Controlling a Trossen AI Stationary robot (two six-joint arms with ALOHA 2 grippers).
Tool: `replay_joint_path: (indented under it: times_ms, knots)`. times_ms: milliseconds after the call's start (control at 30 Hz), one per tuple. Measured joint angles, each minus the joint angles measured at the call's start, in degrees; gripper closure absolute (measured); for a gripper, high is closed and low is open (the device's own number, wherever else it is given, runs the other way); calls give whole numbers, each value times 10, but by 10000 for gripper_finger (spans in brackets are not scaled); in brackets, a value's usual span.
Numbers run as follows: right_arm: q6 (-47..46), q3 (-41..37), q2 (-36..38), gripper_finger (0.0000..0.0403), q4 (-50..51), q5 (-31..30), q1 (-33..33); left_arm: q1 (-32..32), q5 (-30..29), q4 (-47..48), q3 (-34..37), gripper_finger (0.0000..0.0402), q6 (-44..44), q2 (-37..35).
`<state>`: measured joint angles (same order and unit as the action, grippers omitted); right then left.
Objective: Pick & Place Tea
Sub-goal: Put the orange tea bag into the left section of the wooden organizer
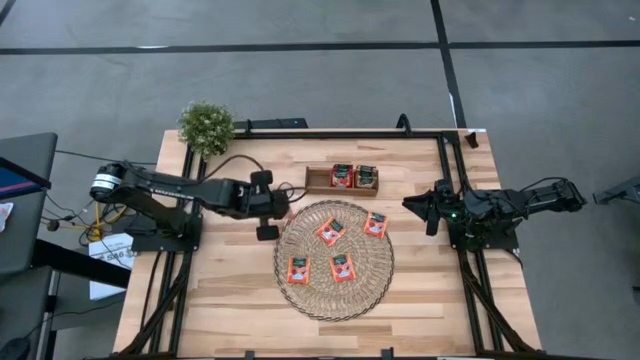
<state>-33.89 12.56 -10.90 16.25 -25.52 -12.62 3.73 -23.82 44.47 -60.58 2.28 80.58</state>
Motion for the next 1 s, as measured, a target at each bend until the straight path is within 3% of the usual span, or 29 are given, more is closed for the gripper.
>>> replay_joint_path:
  times_ms: [133,467,733,1000]
  knots:
    - [0,0,0,317,0,0,0,-4,-31,-17,-52,401,-61,4]
    - [0,0,0,317,0,0,0,-66,-45,-75,-143,401,-183,59]
    - [0,0,0,317,0,0,0,-123,-33,-136,-167,401,-258,138]
    - [0,0,0,317,0,0,0,-159,-7,-155,-173,401,-274,203]
